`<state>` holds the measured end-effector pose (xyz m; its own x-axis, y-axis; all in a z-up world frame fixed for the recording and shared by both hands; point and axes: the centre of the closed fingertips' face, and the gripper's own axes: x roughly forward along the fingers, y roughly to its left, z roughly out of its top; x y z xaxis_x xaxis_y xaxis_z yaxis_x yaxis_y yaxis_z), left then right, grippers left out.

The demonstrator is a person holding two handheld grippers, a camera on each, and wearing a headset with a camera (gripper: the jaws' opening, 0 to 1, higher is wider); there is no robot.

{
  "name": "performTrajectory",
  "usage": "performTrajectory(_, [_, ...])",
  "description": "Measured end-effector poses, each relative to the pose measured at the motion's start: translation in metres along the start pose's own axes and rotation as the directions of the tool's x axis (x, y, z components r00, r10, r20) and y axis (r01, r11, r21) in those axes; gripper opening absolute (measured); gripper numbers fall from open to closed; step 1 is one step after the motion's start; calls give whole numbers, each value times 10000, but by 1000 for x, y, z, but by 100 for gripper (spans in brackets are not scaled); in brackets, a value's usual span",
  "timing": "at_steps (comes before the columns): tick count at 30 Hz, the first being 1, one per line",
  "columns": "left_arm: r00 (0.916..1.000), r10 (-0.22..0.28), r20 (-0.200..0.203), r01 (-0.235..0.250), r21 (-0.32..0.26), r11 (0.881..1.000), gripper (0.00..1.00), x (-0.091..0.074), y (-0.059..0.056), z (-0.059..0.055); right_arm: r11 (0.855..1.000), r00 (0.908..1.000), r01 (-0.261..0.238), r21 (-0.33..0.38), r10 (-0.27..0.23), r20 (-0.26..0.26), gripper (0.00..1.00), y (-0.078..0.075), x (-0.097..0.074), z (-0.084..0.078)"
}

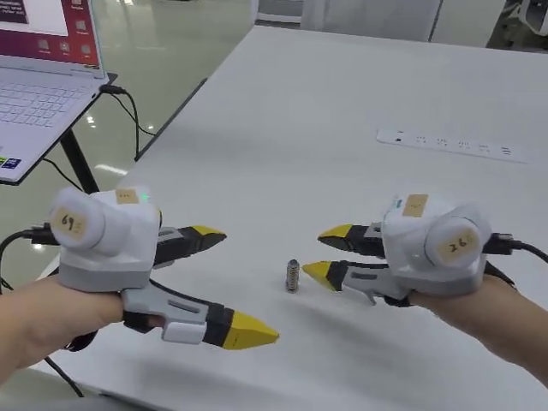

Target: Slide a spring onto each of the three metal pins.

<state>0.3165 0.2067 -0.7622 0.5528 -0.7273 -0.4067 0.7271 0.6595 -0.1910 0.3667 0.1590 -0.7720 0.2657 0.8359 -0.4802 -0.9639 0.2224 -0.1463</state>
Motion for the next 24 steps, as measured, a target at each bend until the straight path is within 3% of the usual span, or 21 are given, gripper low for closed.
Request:
performTrajectory(13, [9985,392,385,-408,429,9982,98,4,3,16,9962,9974,611,620,-634,357,41,3,-43,-13])
performTrajectory(24, [9994,271,224,-283,543,9981,97,9,-1,13,9827,9887,1418,1193,-1464,309,58,-3,-84,-41])
